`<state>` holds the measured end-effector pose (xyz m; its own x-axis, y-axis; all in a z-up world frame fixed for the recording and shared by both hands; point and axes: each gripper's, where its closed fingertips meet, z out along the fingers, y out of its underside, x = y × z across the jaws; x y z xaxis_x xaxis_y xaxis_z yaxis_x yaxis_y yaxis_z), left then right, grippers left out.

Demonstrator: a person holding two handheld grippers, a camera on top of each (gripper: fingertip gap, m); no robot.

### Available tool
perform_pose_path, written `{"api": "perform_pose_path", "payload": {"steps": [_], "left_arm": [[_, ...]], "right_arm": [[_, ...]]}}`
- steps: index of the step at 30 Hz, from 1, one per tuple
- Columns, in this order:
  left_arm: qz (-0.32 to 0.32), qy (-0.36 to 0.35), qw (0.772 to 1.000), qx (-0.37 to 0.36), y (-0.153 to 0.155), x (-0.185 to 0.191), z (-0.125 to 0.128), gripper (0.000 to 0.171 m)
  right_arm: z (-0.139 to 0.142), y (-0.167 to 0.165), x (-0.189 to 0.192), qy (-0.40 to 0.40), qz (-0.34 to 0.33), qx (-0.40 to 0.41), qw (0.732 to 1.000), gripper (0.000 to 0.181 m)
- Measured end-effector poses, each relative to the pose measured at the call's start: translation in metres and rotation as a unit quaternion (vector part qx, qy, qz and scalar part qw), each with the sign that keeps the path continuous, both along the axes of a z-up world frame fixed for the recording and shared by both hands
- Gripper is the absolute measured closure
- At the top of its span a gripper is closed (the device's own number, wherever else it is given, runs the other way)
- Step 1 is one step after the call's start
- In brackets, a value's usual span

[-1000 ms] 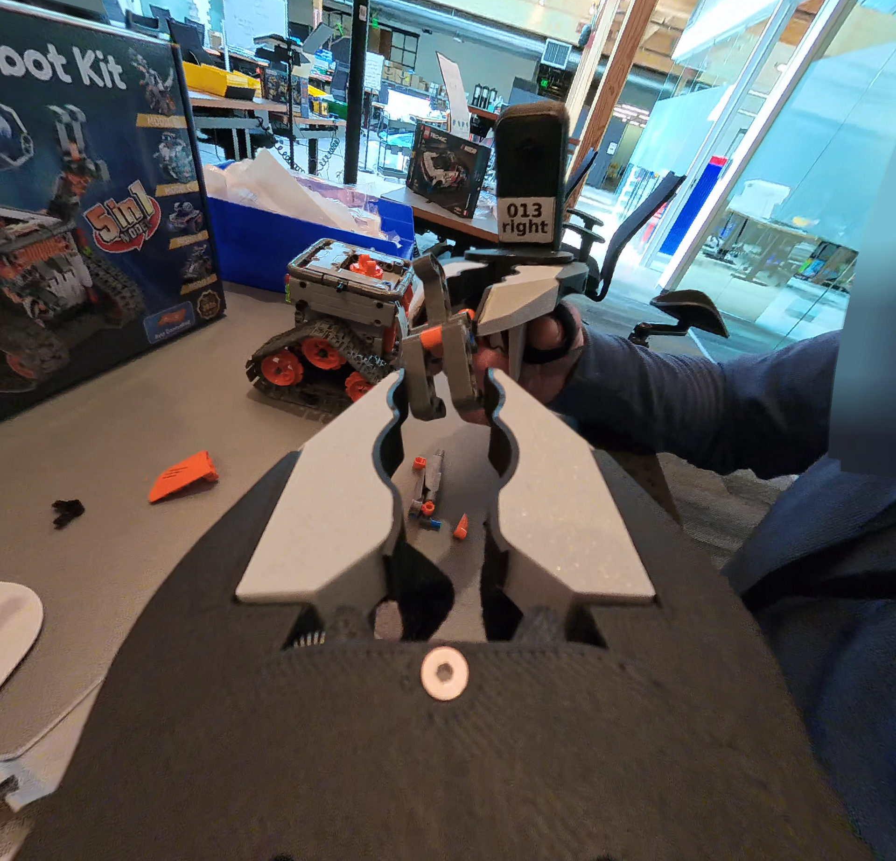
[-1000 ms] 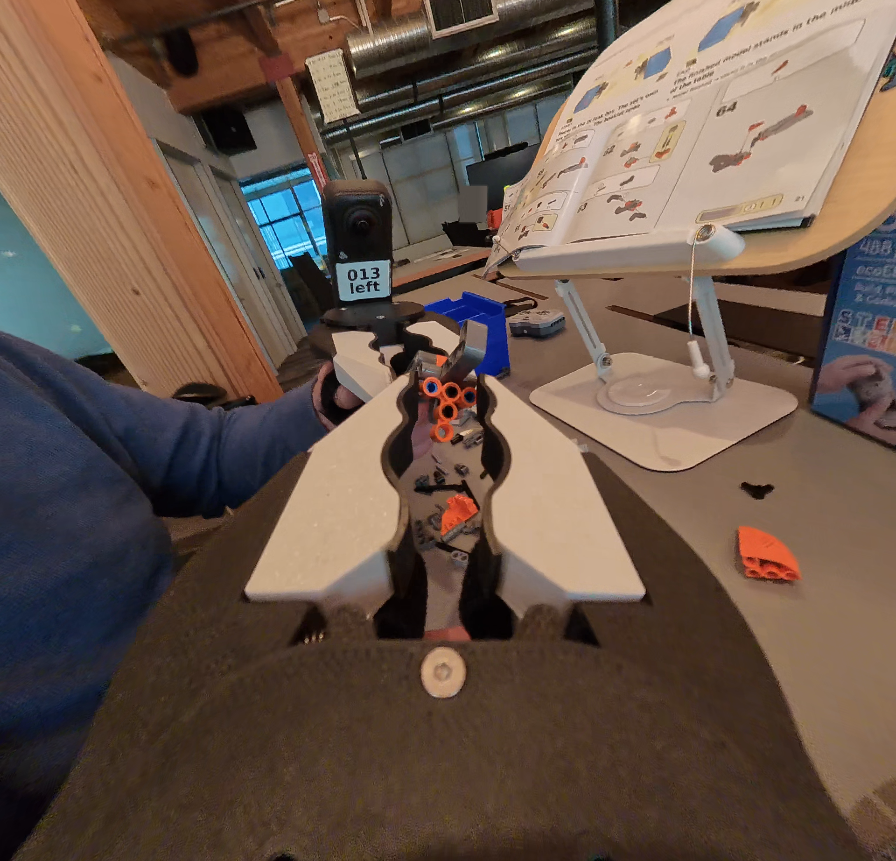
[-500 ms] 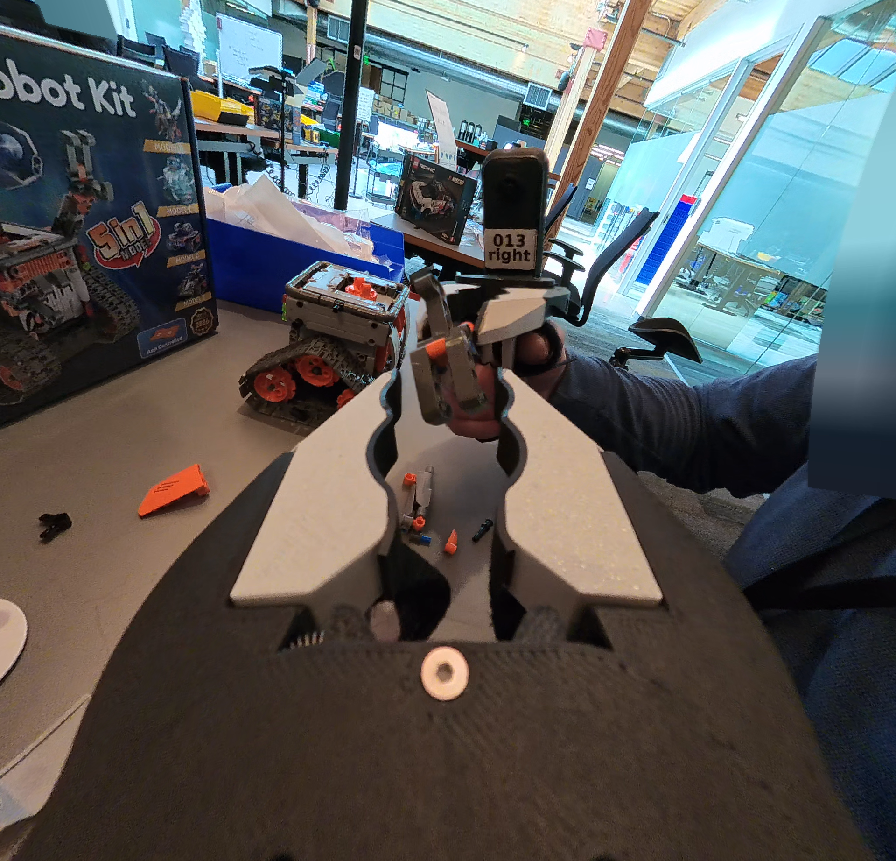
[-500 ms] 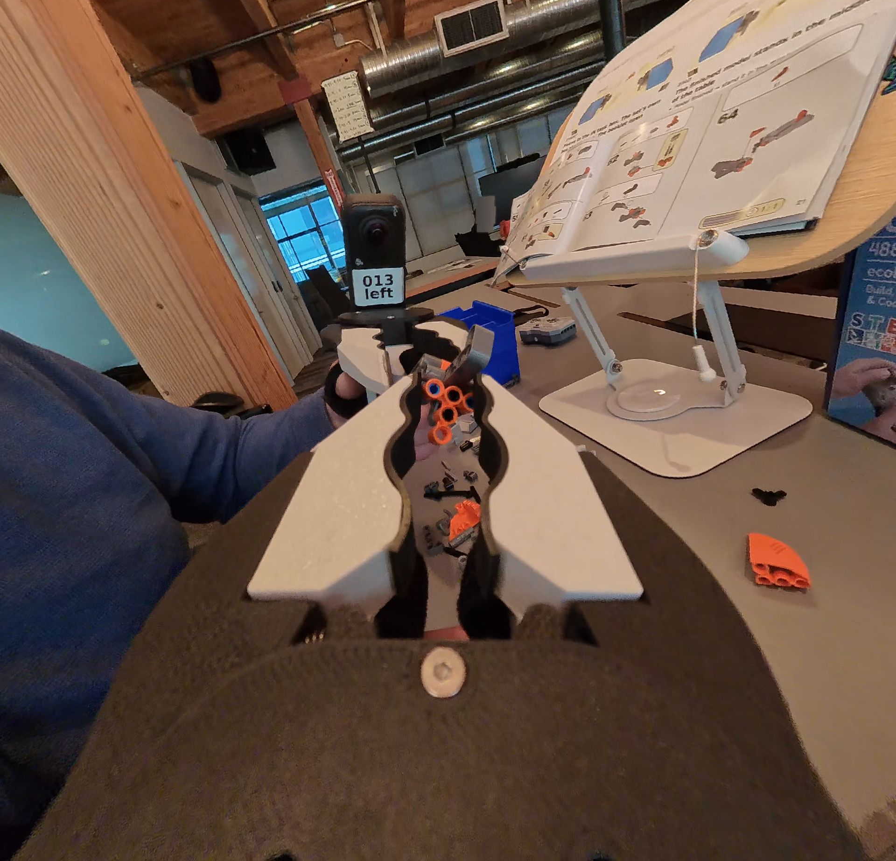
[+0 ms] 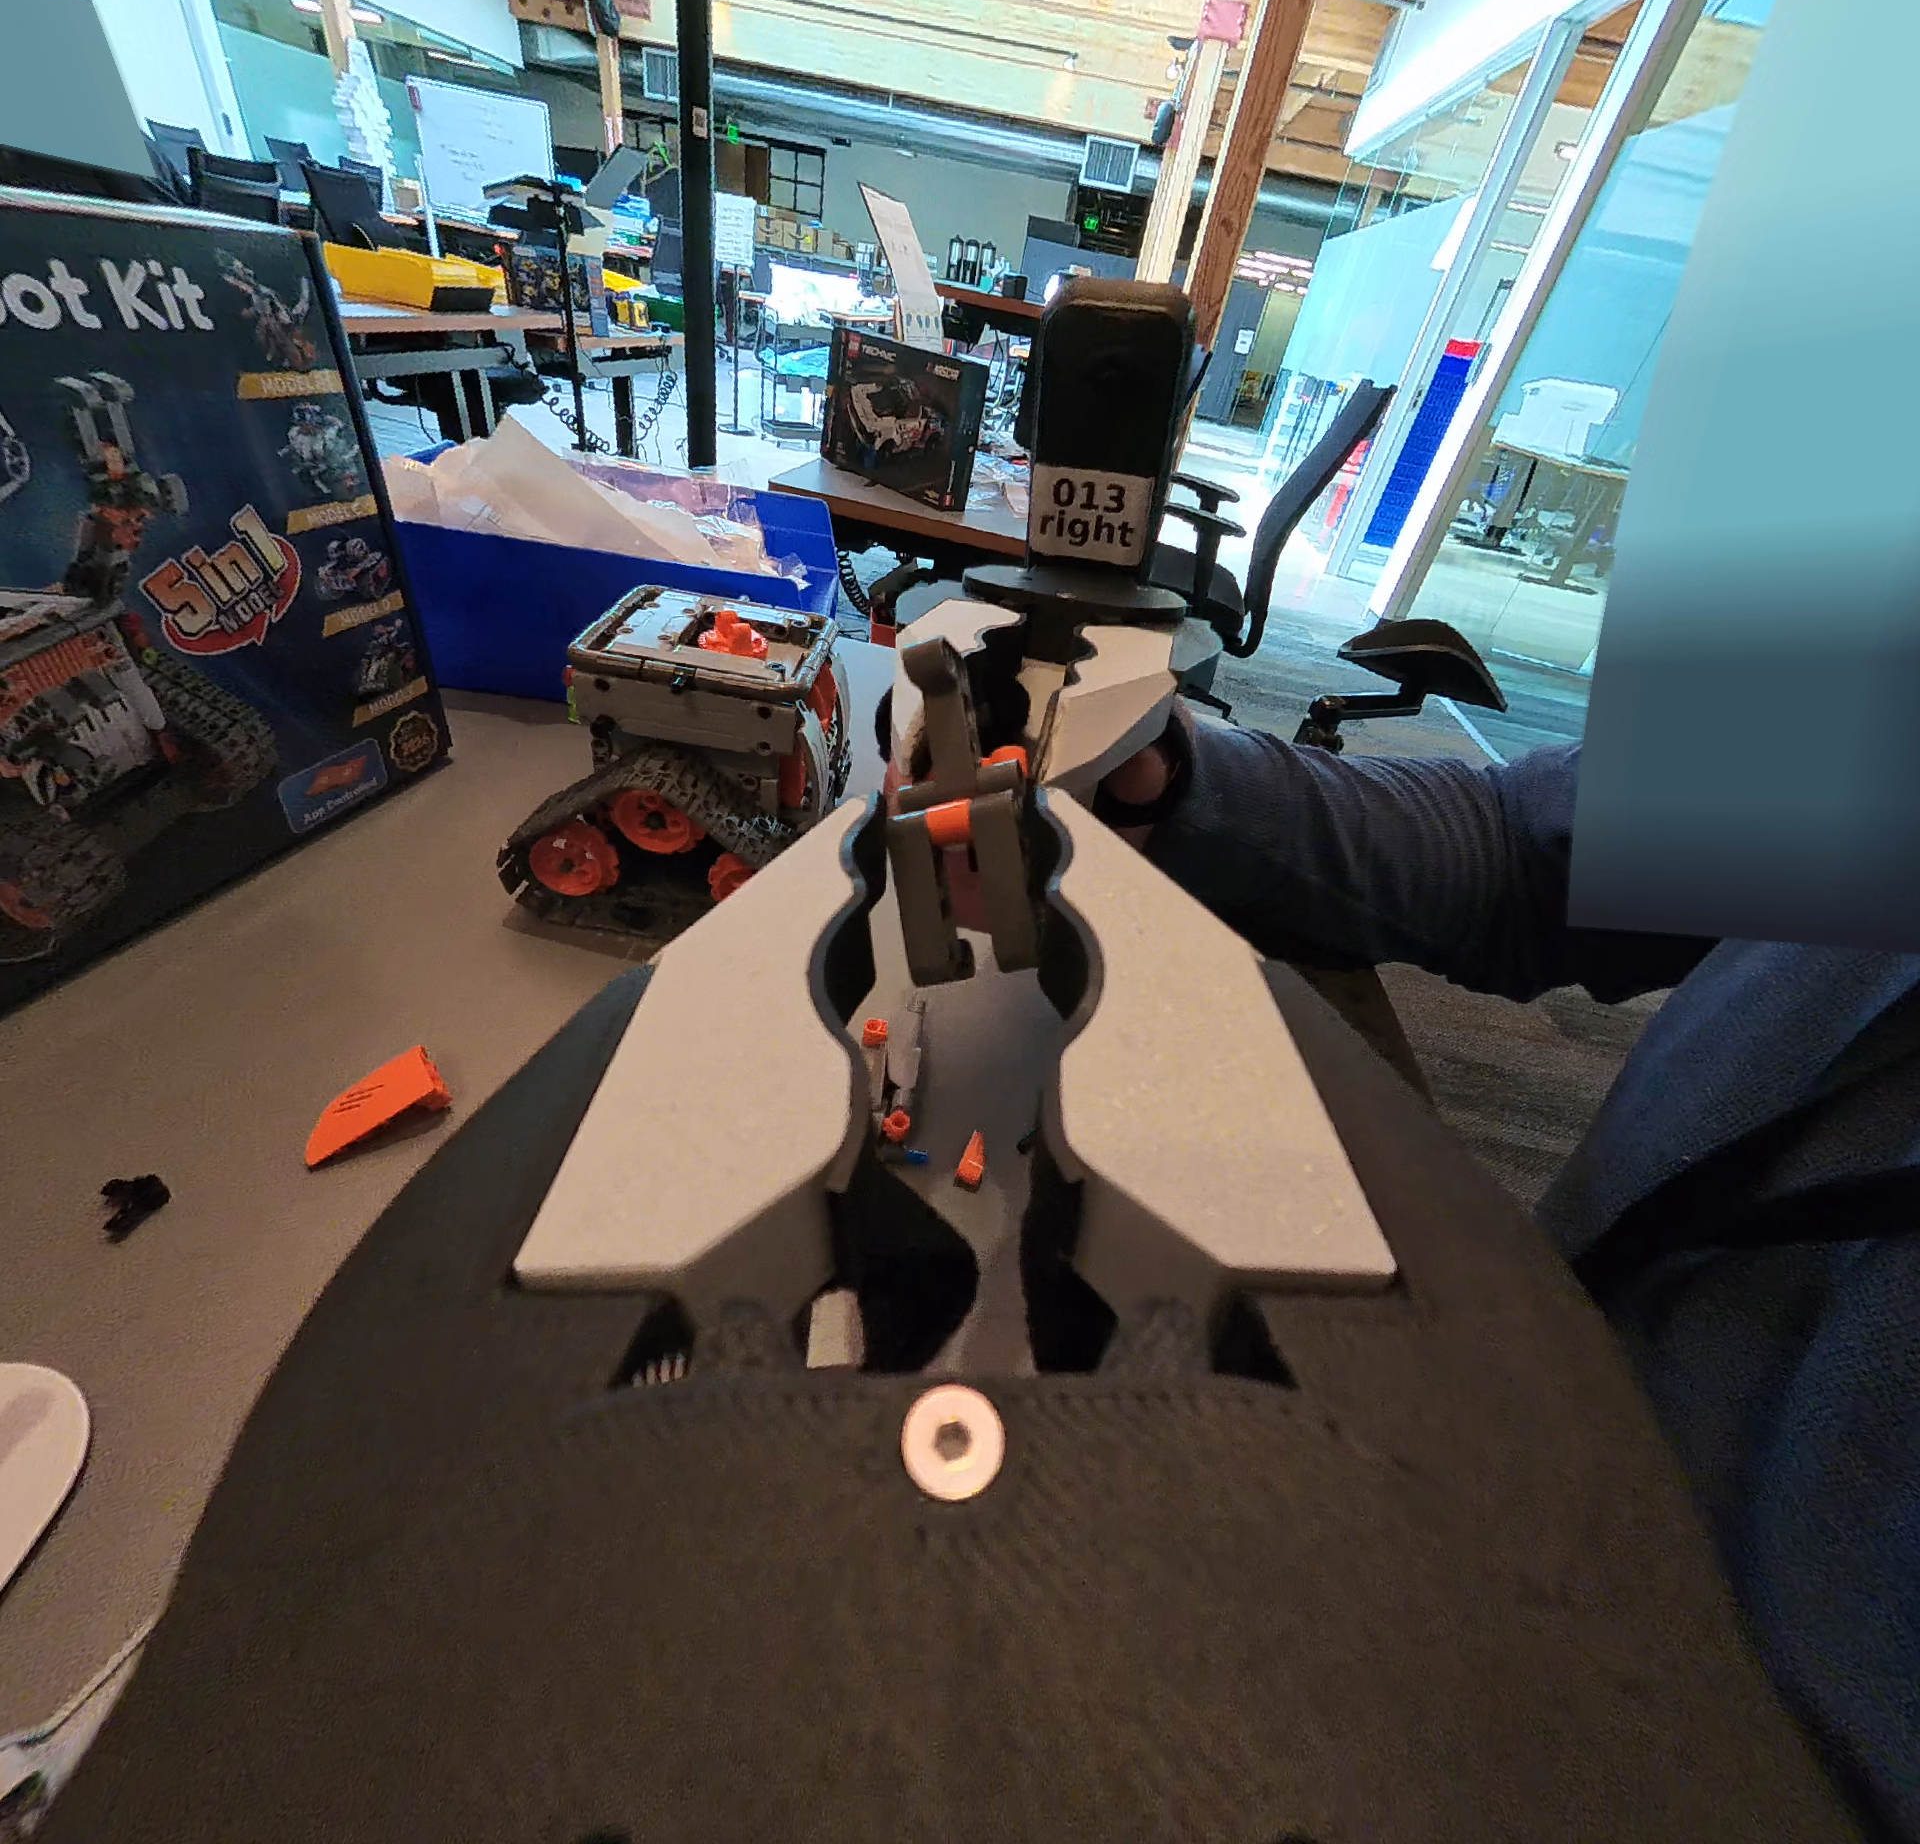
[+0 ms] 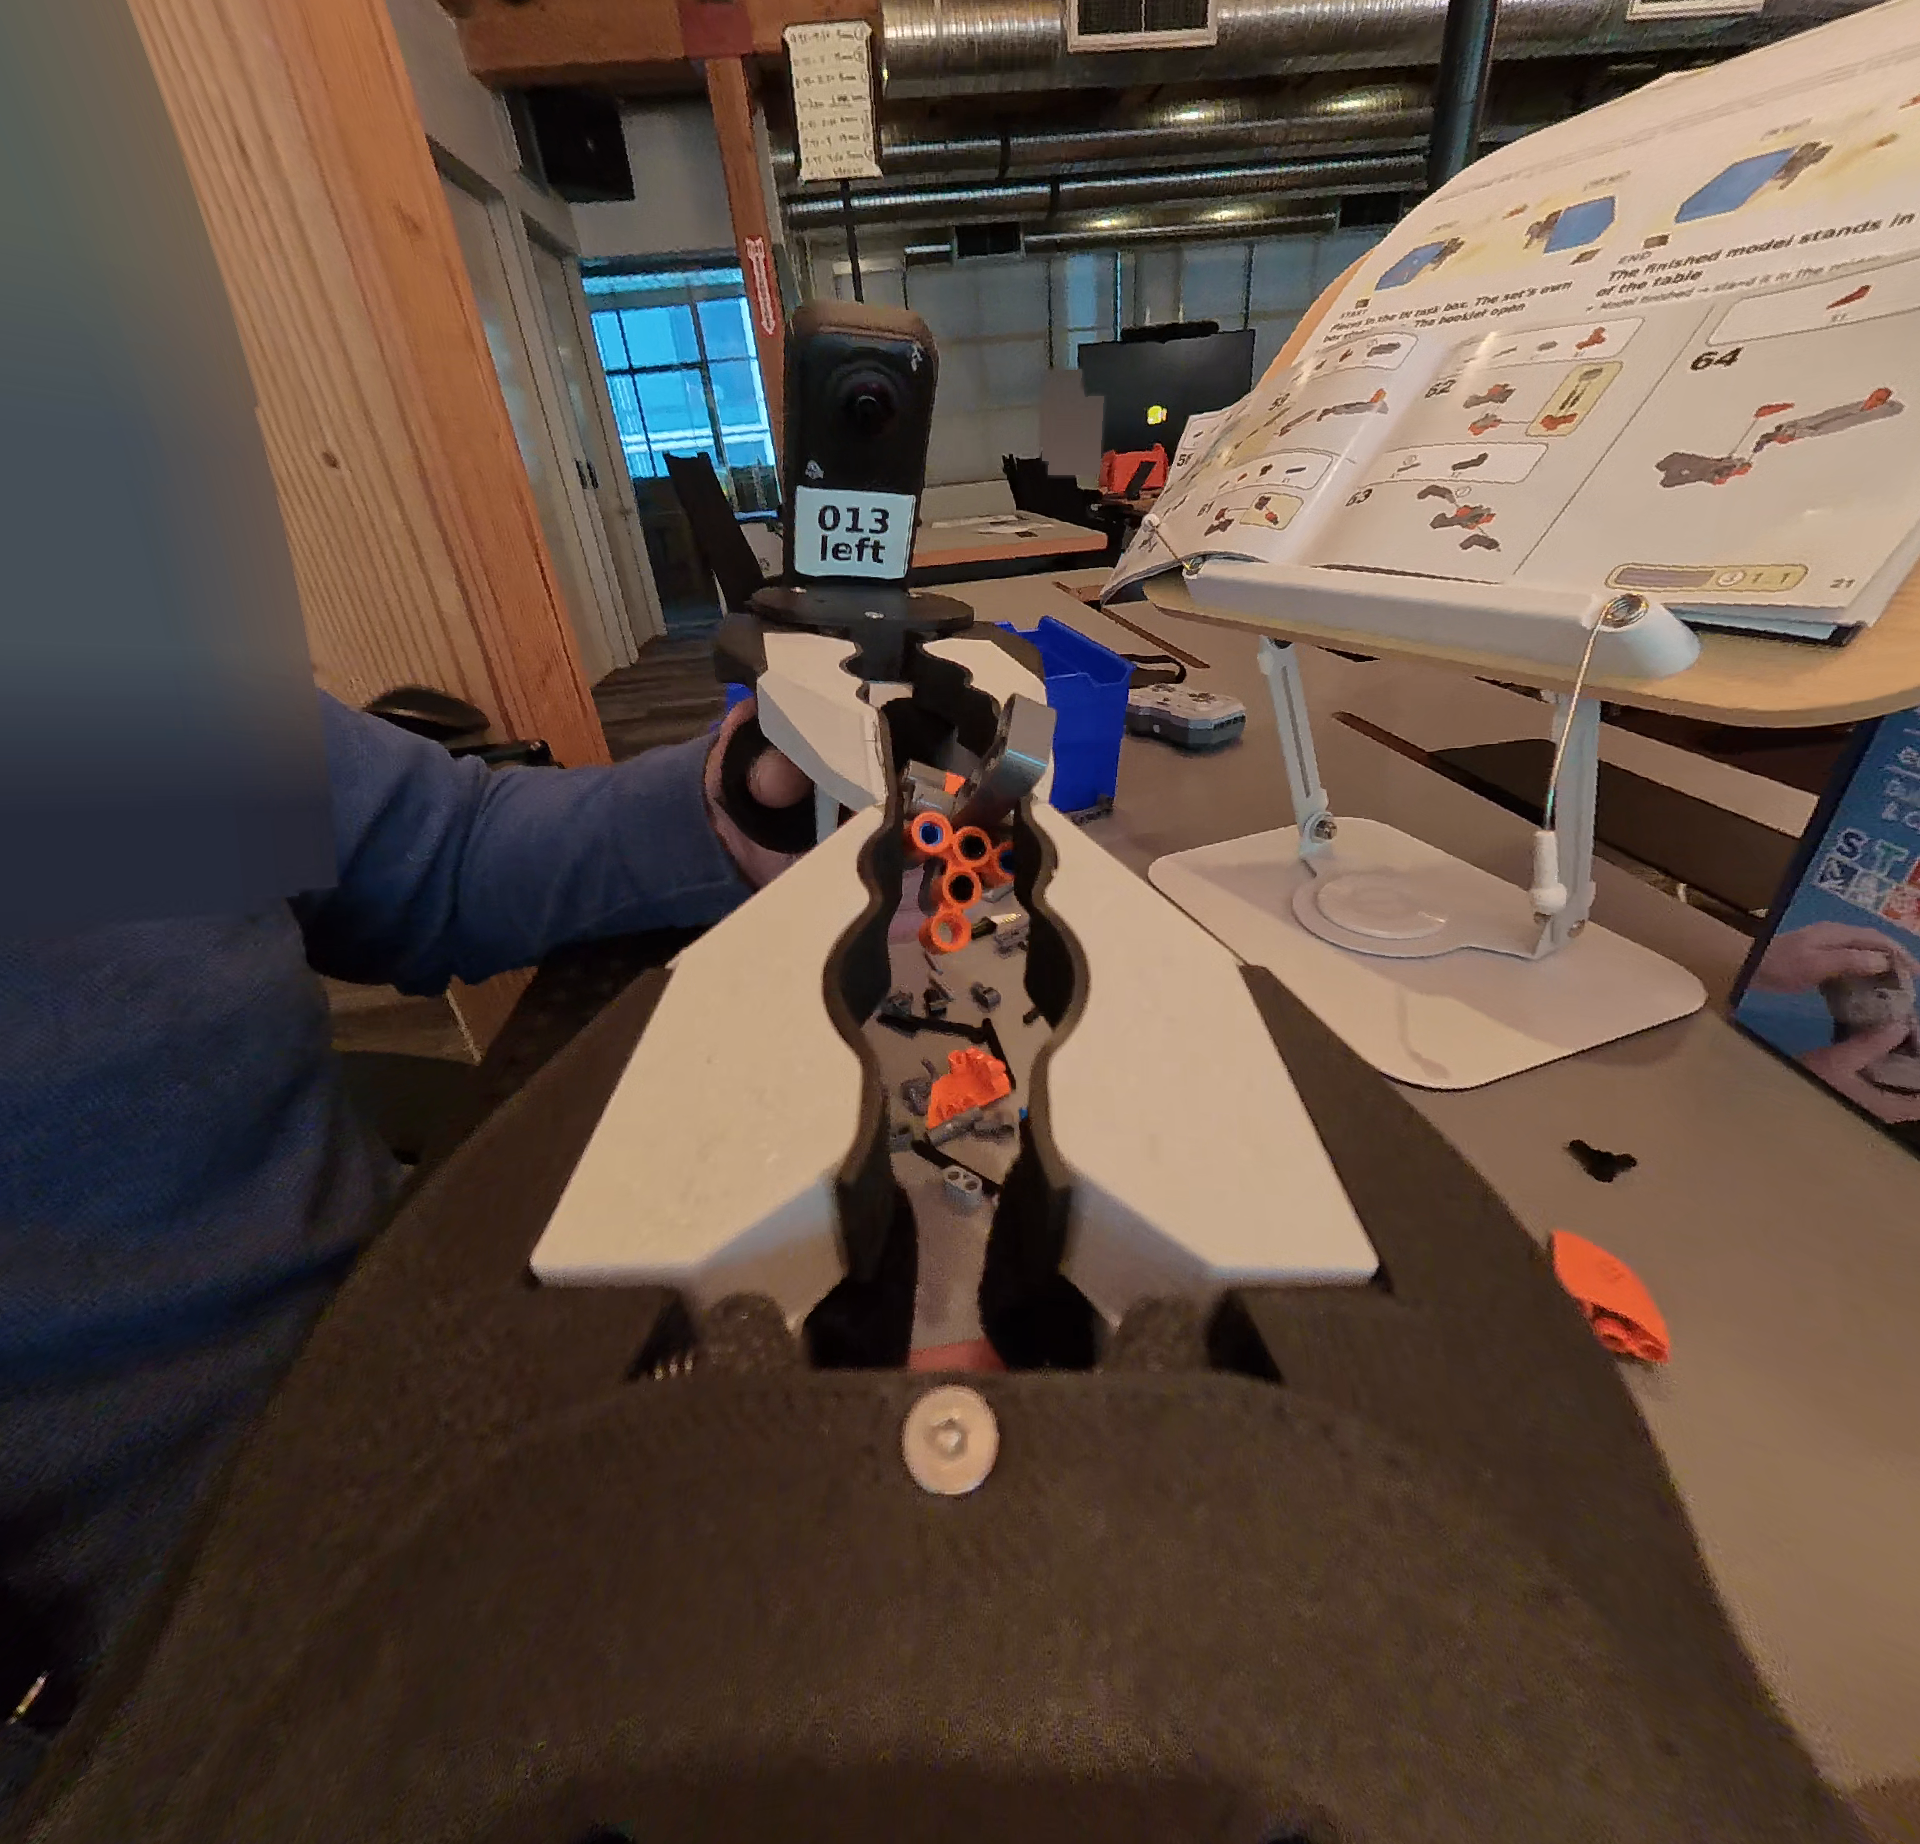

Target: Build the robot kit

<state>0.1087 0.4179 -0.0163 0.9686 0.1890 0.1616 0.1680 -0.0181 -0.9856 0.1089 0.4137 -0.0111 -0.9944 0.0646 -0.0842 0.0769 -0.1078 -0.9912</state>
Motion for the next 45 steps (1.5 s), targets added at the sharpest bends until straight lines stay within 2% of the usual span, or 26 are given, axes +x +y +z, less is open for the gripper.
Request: {"api": "perform_pose_path", "payload": {"steps": [4,6,9,17,20,24,27,31,34,37,40,43,45], "left_arm": [[0.005,-0.018,1.0,0.024,-0.001,-0.003,0.006,0.145],[0.015,-0.029,0.999,0.04,-0.005,-0.008,0.01,0.136],[0.013,-0.043,0.997,0.056,-0.007,-0.011,0.014,0.133],[0.013,-0.04,0.998,0.036,0.002,-0.006,0.008,0.144],[0.03,-0.05,0.997,0.047,0.0,-0.013,0.009,0.145],[0.053,-0.099,0.99,0.084,-0.008,-0.025,0.013,0.146],[0.066,-0.131,0.984,0.099,-0.009,-0.03,0.012,0.146],[0.073,-0.167,0.978,0.104,-0.001,-0.031,0.005,0.146],[0.061,-0.18,0.975,0.112,0.001,-0.031,0.006,0.145],[0.068,-0.146,0.98,0.116,-0.004,-0.032,0.014,0.139],[0.086,-0.075,0.99,0.088,-0.007,-0.031,0.02,0.132],[0.122,0.029,0.992,0.024,-0.003,-0.029,0.016,0.127],[0.144,0.086,0.986,-0.014,0.002,-0.028,0.011,0.125]], "right_arm": [[0.006,0.002,-0.004,-0.057,0.014,-0.037,0.998,0.163],[0.012,0.008,-0.009,-0.081,0.018,-0.064,0.994,0.163],[0.02,0.016,-0.016,-0.106,0.02,-0.1,0.989,0.163],[0.019,0.014,-0.018,-0.119,0.02,-0.109,0.987,0.163],[0.018,0.015,-0.024,-0.097,-0.013,-0.099,0.99,0.161],[0.013,0.018,-0.032,-0.042,-0.069,-0.056,0.995,0.146],[0.002,0.012,-0.036,0.031,-0.128,0.007,0.991,0.15],[-0.004,0.01,-0.043,0.1,-0.193,0.051,0.975,0.16],[-0.004,0.012,-0.044,0.082,-0.189,0.046,0.977,0.162],[0.001,0.019,-0.049,-0.016,-0.156,-0.008,0.988,0.162],[0.003,0.025,-0.055,-0.102,-0.117,-0.053,0.986,0.162],[0.003,0.021,-0.05,-0.117,-0.097,-0.053,0.987,0.162],[0.002,0.017,-0.045,-0.105,-0.092,-0.044,0.989,0.162]]}}
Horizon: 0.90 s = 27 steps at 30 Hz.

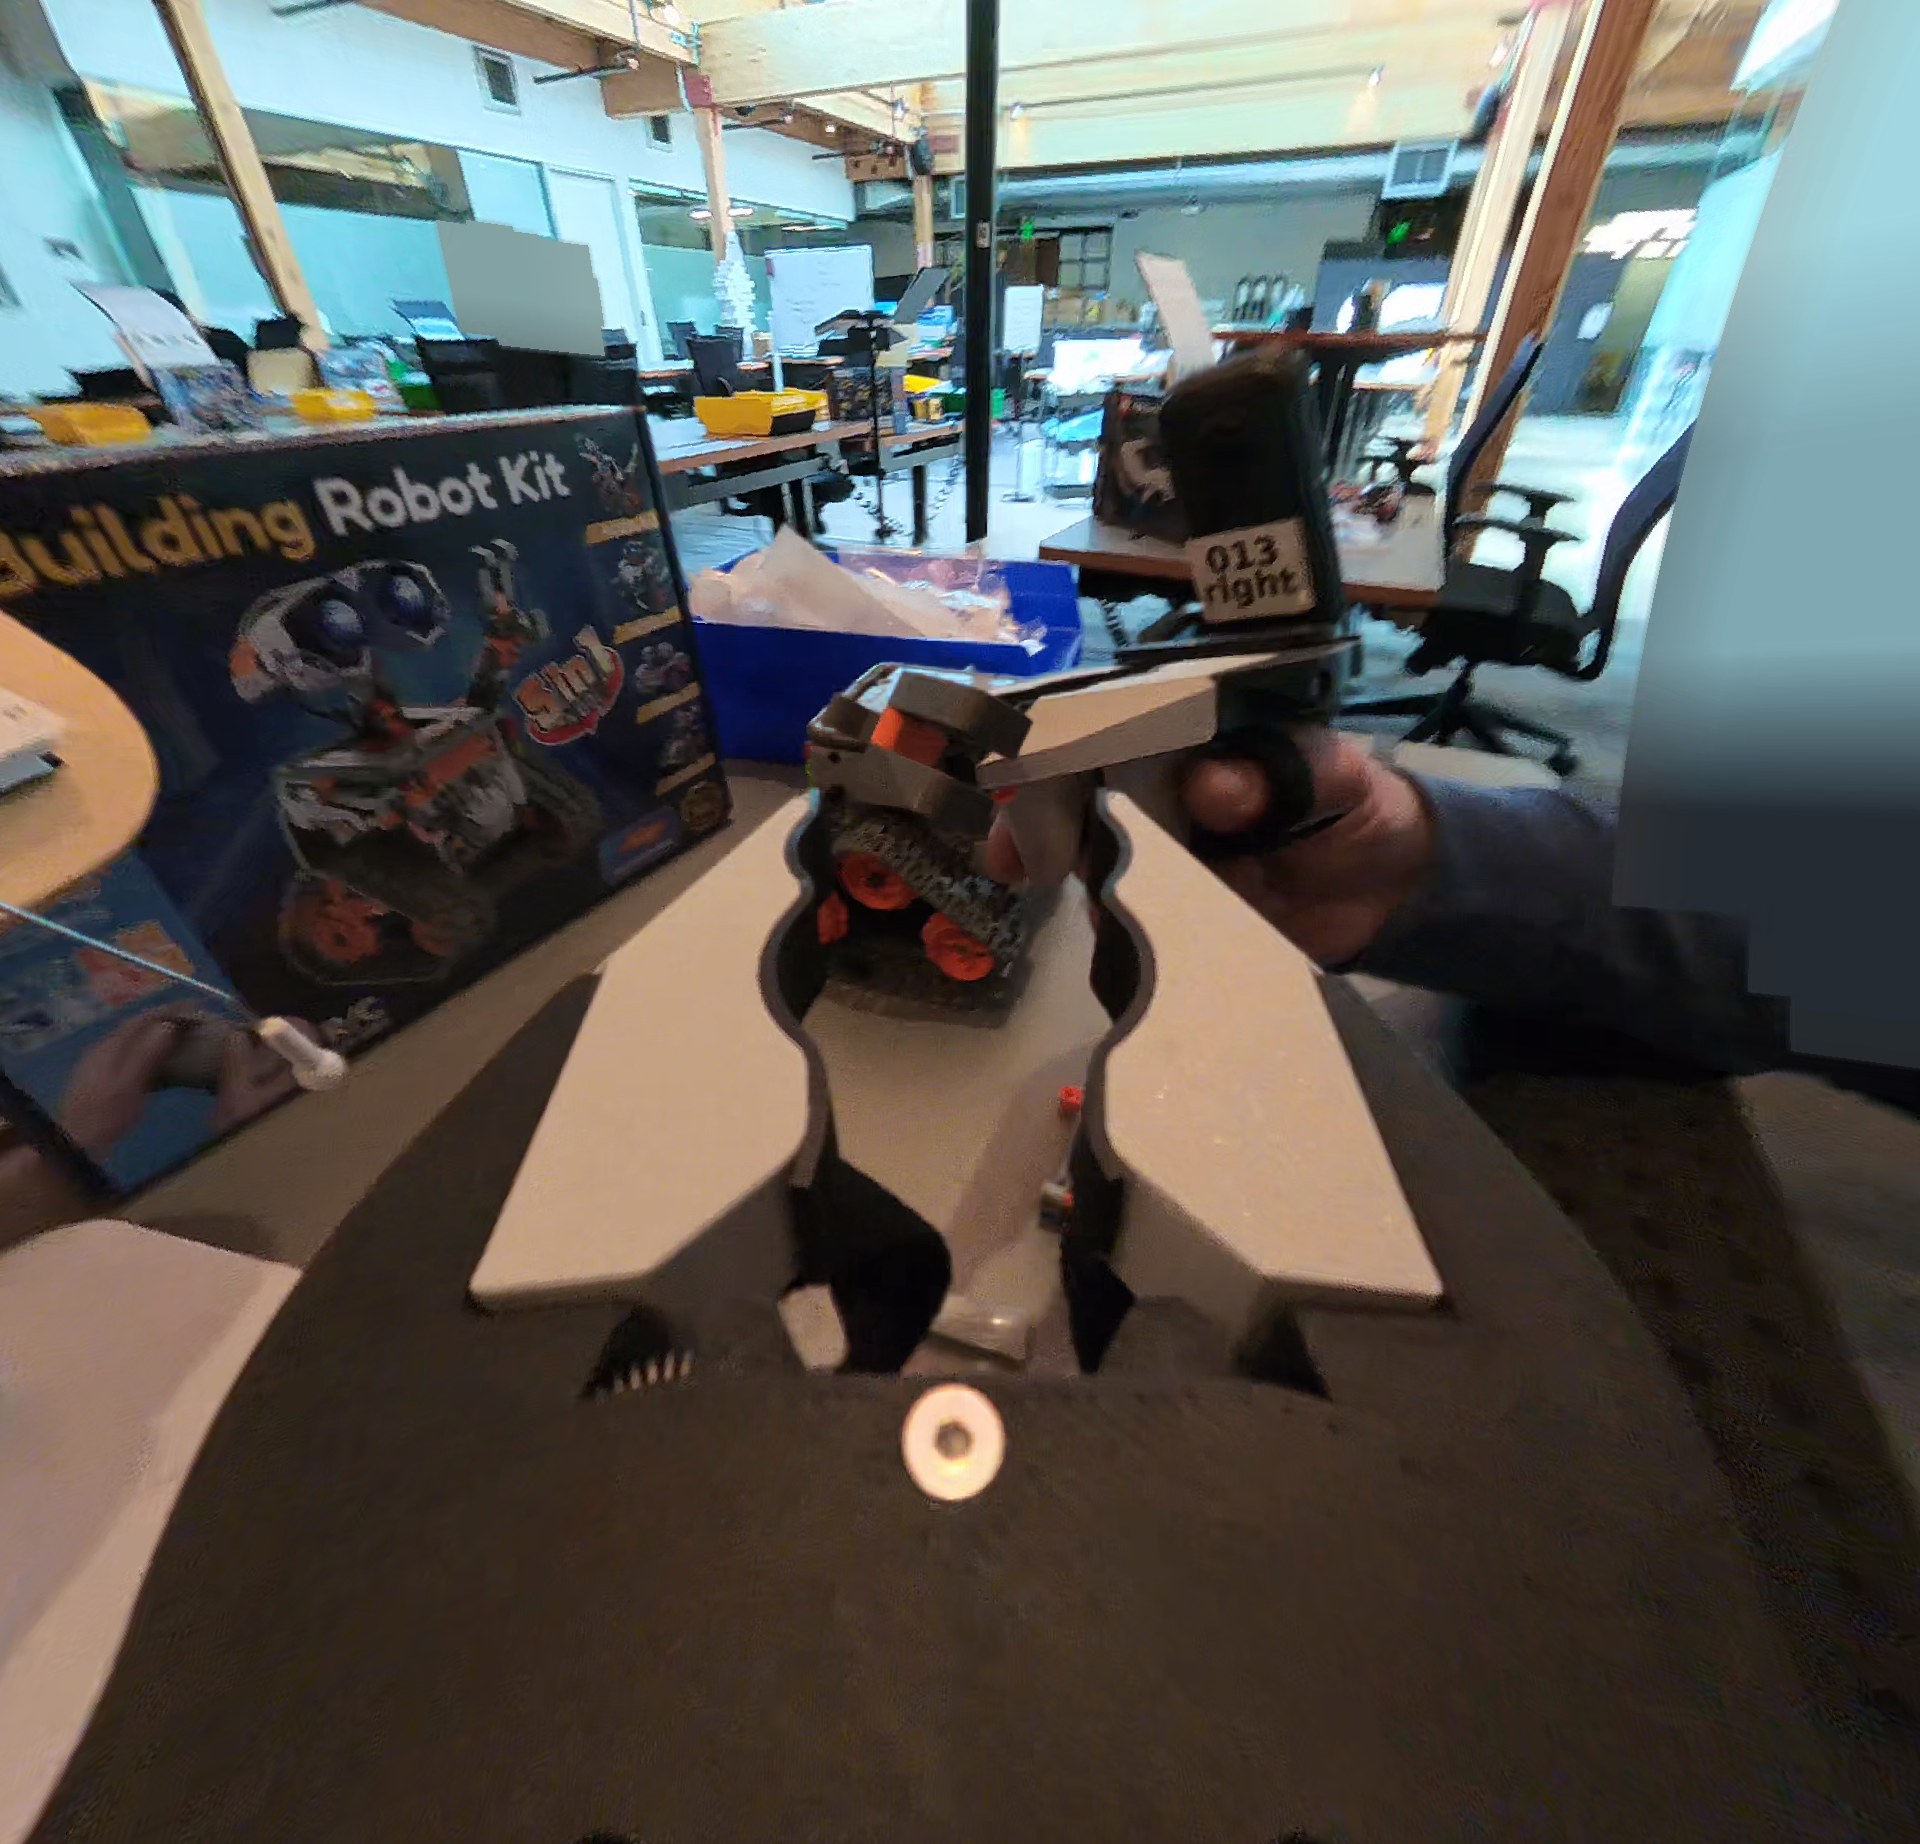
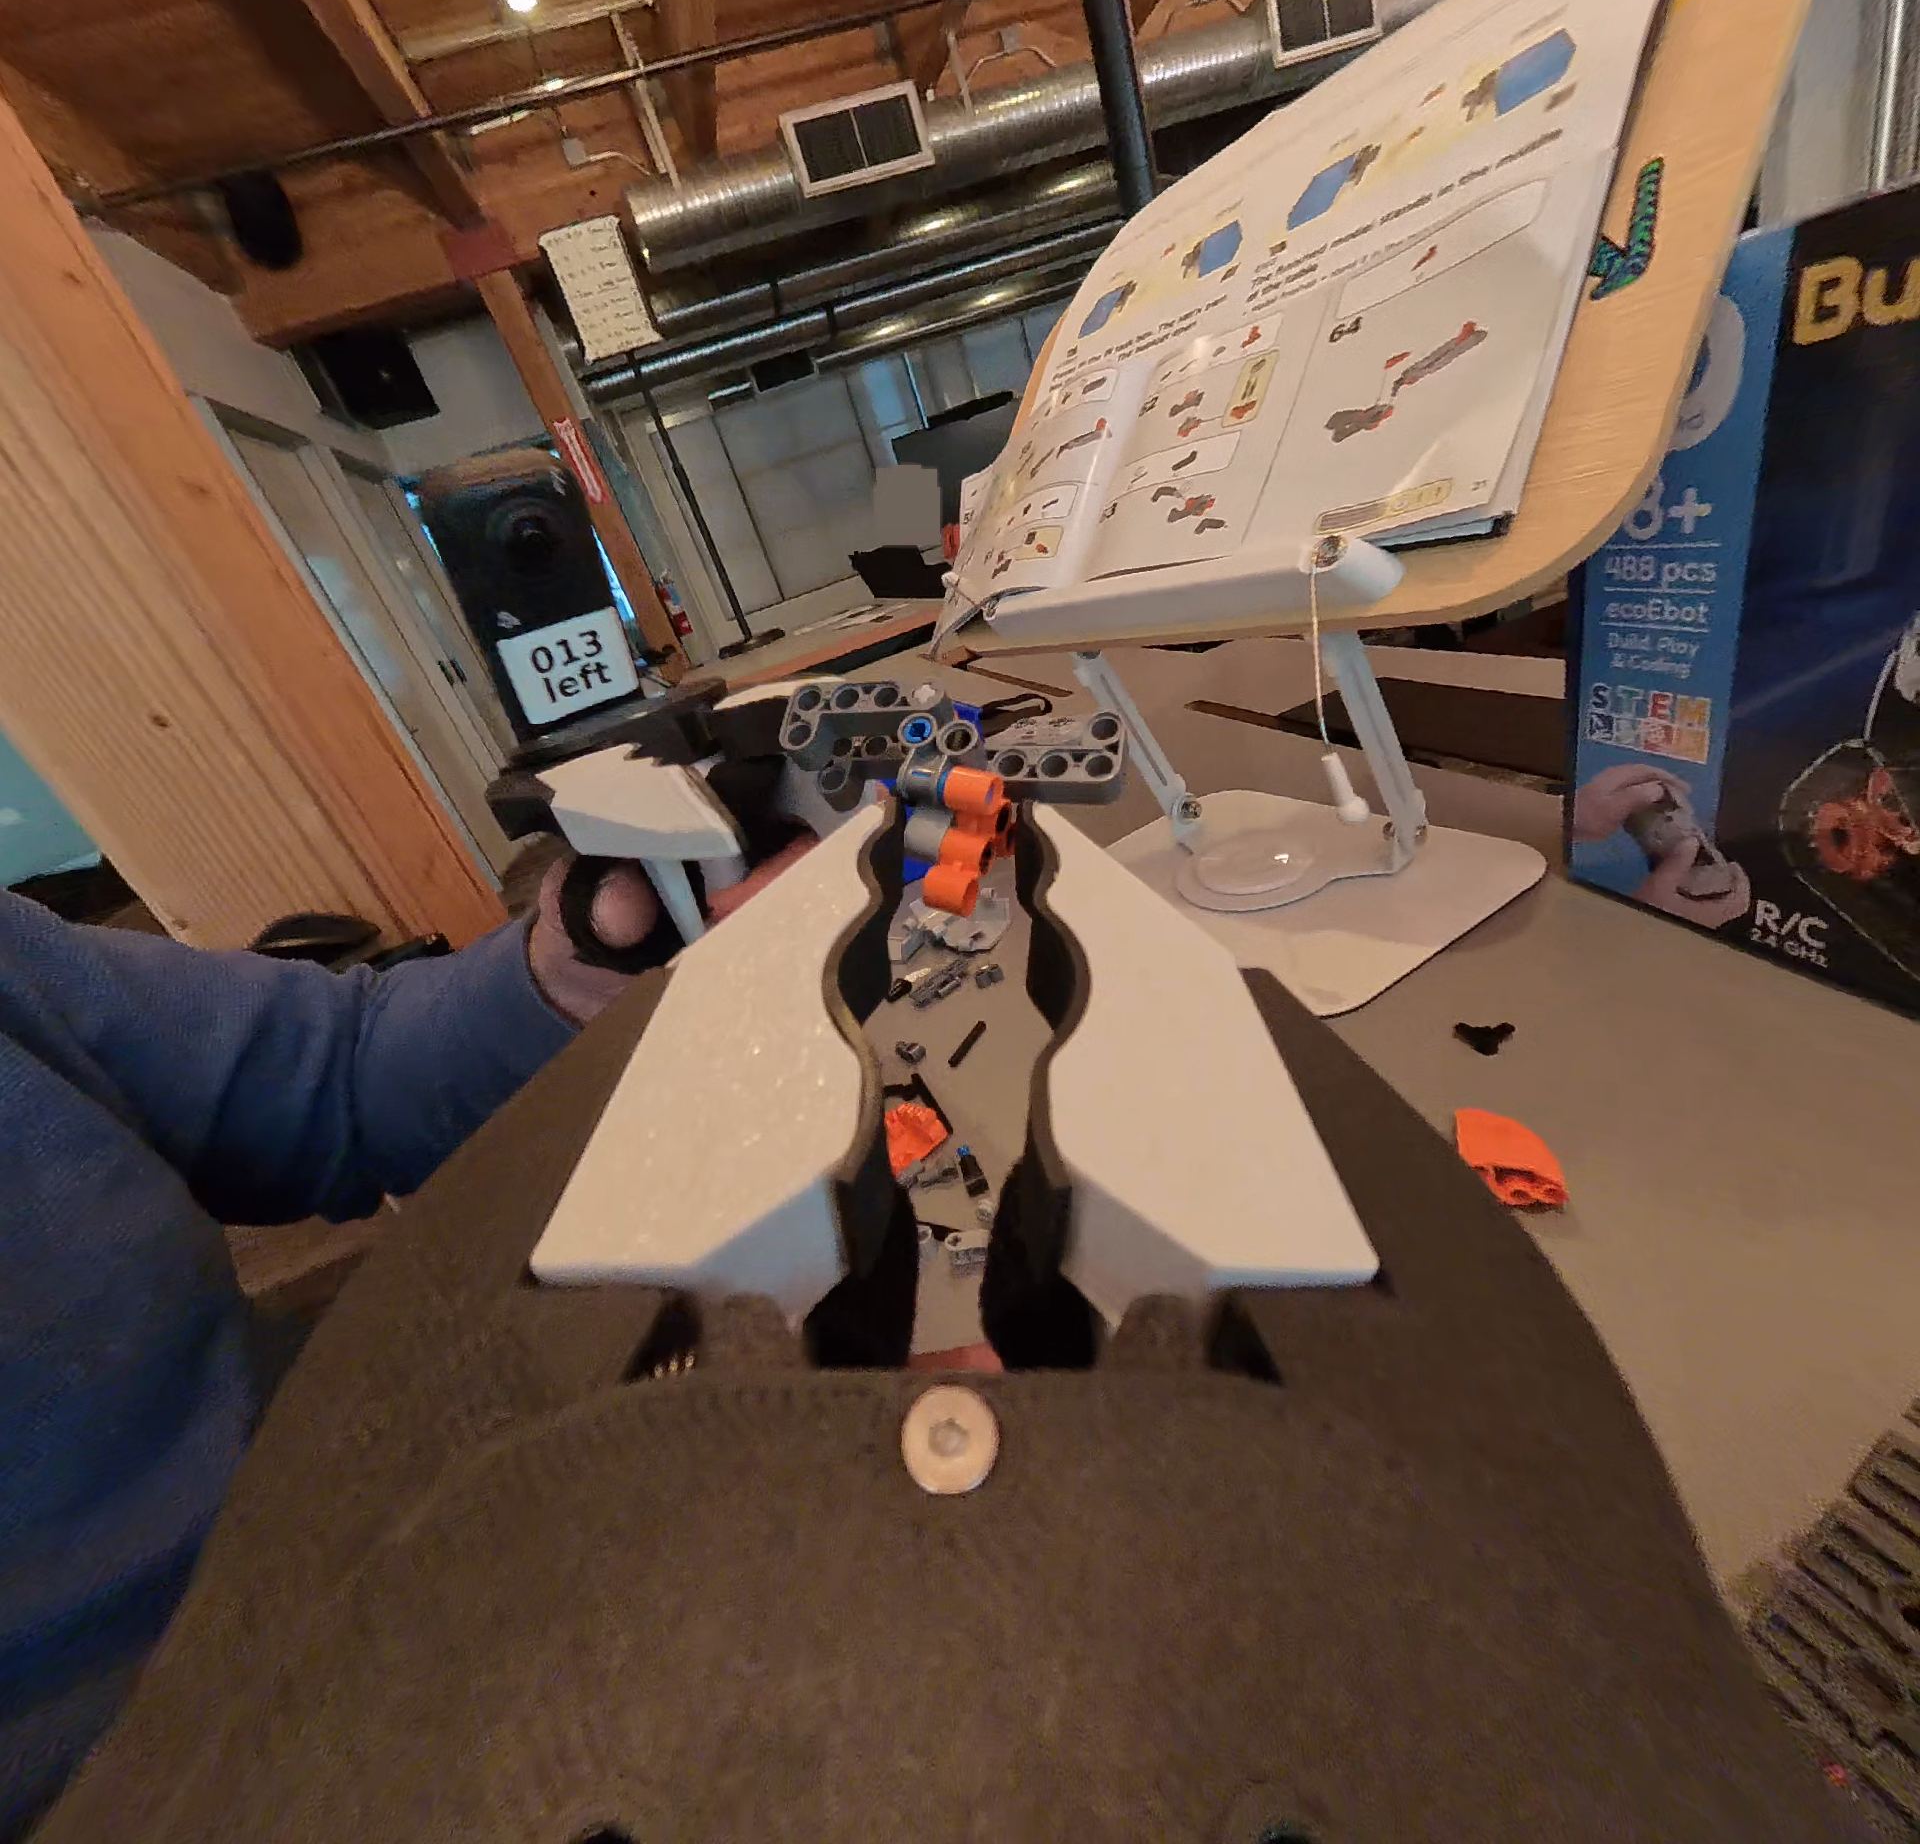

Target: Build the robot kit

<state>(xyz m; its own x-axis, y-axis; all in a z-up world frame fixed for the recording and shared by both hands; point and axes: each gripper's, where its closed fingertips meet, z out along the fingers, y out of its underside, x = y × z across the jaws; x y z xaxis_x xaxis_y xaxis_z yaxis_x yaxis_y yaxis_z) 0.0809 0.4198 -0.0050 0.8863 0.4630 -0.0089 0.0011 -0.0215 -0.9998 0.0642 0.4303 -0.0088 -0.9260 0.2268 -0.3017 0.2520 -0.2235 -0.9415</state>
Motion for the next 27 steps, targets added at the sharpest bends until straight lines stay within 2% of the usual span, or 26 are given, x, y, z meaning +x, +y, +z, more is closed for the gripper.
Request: {"api": "perform_pose_path", "payload": {"steps": [2,3,5,9,15,27], "left_arm": [[0.033,0.047,0.998,-0.037,0.001,-0.003,-0.004,0.132],[0.041,0.067,0.996,-0.043,0.001,-0.002,-0.003,0.141],[0.042,0.093,0.994,-0.051,0.001,0.0,-0.001,0.145],[0.041,0.084,0.995,-0.021,-0.006,-0.003,0.004,0.155],[0.035,0.082,0.996,0.007,-0.01,-0.004,0.01,0.157],[0.048,0.166,0.985,-0.006,-0.01,0.004,0.018,0.157]], "right_arm": [[-0.002,-0.005,0.006,0.025,-0.001,0.021,0.999,0.162],[-0.003,-0.008,0.008,0.036,-0.001,0.033,0.999,0.162],[-0.003,-0.011,0.012,0.049,-0.003,0.04,0.998,0.162],[0.004,-0.007,0.014,0.032,0.015,0.01,0.999,0.16],[0.005,-0.005,0.014,0.014,0.033,0.0,0.999,0.15],[0.013,-0.004,0.024,-0.023,0.088,-0.047,0.995,0.156]]}}
